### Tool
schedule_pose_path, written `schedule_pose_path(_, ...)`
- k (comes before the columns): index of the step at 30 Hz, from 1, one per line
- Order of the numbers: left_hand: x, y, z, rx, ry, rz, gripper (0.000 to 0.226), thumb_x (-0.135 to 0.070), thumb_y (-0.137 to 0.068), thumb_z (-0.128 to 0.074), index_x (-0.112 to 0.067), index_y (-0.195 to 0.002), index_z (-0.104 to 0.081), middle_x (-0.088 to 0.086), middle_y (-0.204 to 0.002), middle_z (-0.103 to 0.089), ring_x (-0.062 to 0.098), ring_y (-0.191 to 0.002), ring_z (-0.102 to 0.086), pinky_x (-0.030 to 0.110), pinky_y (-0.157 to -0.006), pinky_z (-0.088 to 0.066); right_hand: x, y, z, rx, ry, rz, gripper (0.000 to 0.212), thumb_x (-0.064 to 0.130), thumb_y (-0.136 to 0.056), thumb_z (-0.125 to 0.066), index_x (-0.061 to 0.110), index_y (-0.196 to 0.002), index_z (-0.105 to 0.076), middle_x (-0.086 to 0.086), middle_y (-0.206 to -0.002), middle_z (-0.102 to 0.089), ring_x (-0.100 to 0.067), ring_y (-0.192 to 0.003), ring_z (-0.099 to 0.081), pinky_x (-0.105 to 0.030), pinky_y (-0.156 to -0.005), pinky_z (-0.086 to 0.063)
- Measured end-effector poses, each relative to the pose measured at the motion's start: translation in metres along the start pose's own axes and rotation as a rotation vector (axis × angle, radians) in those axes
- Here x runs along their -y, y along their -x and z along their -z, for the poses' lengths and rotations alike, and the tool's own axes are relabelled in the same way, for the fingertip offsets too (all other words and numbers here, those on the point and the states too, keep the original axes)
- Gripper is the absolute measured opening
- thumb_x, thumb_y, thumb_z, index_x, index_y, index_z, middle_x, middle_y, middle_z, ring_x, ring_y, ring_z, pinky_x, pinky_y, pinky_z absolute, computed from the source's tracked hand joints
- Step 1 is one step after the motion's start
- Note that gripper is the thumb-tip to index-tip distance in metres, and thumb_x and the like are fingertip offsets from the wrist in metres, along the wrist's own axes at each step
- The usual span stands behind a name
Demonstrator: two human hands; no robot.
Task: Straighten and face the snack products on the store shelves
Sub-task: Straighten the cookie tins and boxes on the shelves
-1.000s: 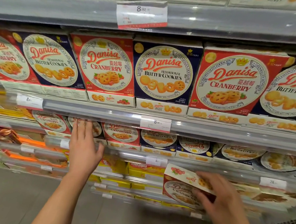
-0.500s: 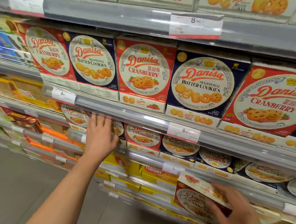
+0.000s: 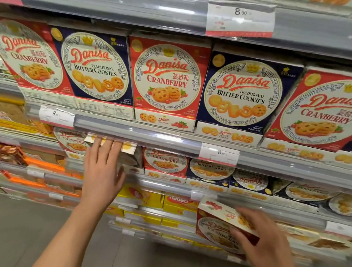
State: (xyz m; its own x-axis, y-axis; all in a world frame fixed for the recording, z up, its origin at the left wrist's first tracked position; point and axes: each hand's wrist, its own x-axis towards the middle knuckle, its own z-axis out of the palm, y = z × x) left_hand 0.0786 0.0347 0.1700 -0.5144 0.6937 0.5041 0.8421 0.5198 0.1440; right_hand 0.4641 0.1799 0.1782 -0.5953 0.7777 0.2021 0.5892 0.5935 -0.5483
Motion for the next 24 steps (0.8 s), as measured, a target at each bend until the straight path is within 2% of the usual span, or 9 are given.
schedule_pose_path(3, 0.006, 0.007, 0.004, -0.029, 0.003, -0.017, 0.091, -0.018, -0.074, -0.084, -0.009, -0.152, -0.037, 0.022, -0.156, -0.034, 0.045, -0.149, -0.022, 0.065, -0.118, -0.024, 0.007, 0.0, -0.007, 0.008, 0.003, -0.032, 0.06, 0.03, -0.078, -0.085, 0.037, -0.132, -0.059, 0.024, -0.119, -0.059, -0.002, -0.109, -0.057, -0.033, -0.087, -0.058)
schedule_pose_path(6, 0.015, 0.007, 0.009, -0.039, -0.018, -0.038, 0.095, -0.015, -0.066, -0.09, -0.008, -0.149, -0.044, 0.023, -0.157, -0.034, 0.047, -0.15, -0.02, 0.068, -0.118, -0.02, 0.017, -0.002, -0.013, 0.013, 0.008, -0.046, 0.06, 0.031, -0.079, -0.084, 0.035, -0.133, -0.059, 0.024, -0.119, -0.058, 0.0, -0.109, -0.057, -0.033, -0.086, -0.059)
schedule_pose_path(9, 0.025, 0.013, 0.01, -0.04, -0.02, -0.114, 0.079, -0.005, -0.057, -0.093, -0.004, -0.129, -0.063, 0.025, -0.156, -0.036, 0.049, -0.149, -0.021, 0.071, -0.117, -0.016, 0.026, -0.002, -0.019, 0.013, 0.004, -0.053, 0.057, 0.031, -0.08, -0.083, 0.034, -0.132, -0.06, 0.024, -0.118, -0.059, 0.001, -0.109, -0.058, -0.033, -0.083, -0.06)
schedule_pose_path(13, 0.033, 0.031, 0.017, 0.01, -0.02, -0.178, 0.063, 0.001, -0.056, -0.087, -0.005, -0.117, -0.069, 0.023, -0.159, -0.035, 0.048, -0.15, -0.021, 0.067, -0.119, -0.015, 0.03, -0.003, -0.024, 0.023, 0.001, -0.051, 0.054, 0.033, -0.082, -0.08, 0.032, -0.132, -0.06, 0.02, -0.119, -0.061, -0.003, -0.108, -0.06, -0.03, -0.081, -0.06)
schedule_pose_path(15, 0.035, 0.041, 0.019, 0.084, -0.01, -0.17, 0.06, -0.006, -0.058, -0.089, -0.006, -0.114, -0.07, 0.02, -0.16, -0.035, 0.046, -0.151, -0.023, 0.064, -0.119, -0.017, 0.031, -0.004, -0.026, 0.029, -0.008, -0.04, 0.054, 0.032, -0.082, -0.081, 0.03, -0.131, -0.061, 0.018, -0.119, -0.062, -0.003, -0.107, -0.06, -0.025, -0.079, -0.06)
schedule_pose_path(18, 0.034, 0.056, 0.017, 0.21, 0.057, -0.124, 0.049, -0.023, -0.065, -0.092, -0.009, -0.106, -0.068, 0.017, -0.158, -0.04, 0.045, -0.145, -0.034, 0.063, -0.111, -0.034, 0.031, -0.012, -0.026, 0.044, -0.026, -0.021, 0.054, 0.03, -0.08, -0.083, 0.029, -0.129, -0.063, 0.016, -0.117, -0.063, -0.003, -0.105, -0.061, -0.014, -0.076, -0.055)
schedule_pose_path(20, 0.033, 0.07, 0.018, 0.29, 0.088, -0.092, 0.049, -0.031, -0.068, -0.091, -0.011, -0.103, -0.065, 0.015, -0.158, -0.039, 0.044, -0.141, -0.04, 0.06, -0.104, -0.043, 0.031, -0.02, -0.025, 0.078, -0.022, -0.003, 0.054, 0.031, -0.079, -0.083, 0.029, -0.129, -0.063, 0.016, -0.116, -0.062, -0.004, -0.104, -0.061, -0.012, -0.077, -0.053)
schedule_pose_path(22, 0.033, 0.083, 0.021, 0.326, 0.145, -0.085, 0.046, -0.041, -0.071, -0.084, -0.015, -0.1, -0.059, 0.014, -0.16, -0.037, 0.044, -0.14, -0.042, 0.059, -0.104, -0.046, 0.035, -0.028, -0.027, 0.091, -0.043, 0.013, 0.055, 0.029, -0.078, -0.085, 0.03, -0.128, -0.063, 0.017, -0.115, -0.061, -0.005, -0.103, -0.06, -0.013, -0.076, -0.052)
schedule_pose_path(24, 0.031, 0.095, 0.024, 0.317, 0.182, -0.077, 0.04, -0.054, -0.078, -0.068, -0.021, -0.095, -0.052, 0.013, -0.159, -0.039, 0.041, -0.137, -0.045, 0.053, -0.104, -0.048, 0.039, -0.035, -0.032, 0.079, -0.086, 0.043, 0.06, 0.024, -0.074, -0.089, 0.036, -0.126, -0.061, 0.017, -0.112, -0.061, -0.006, -0.101, -0.06, -0.011, -0.077, -0.046)
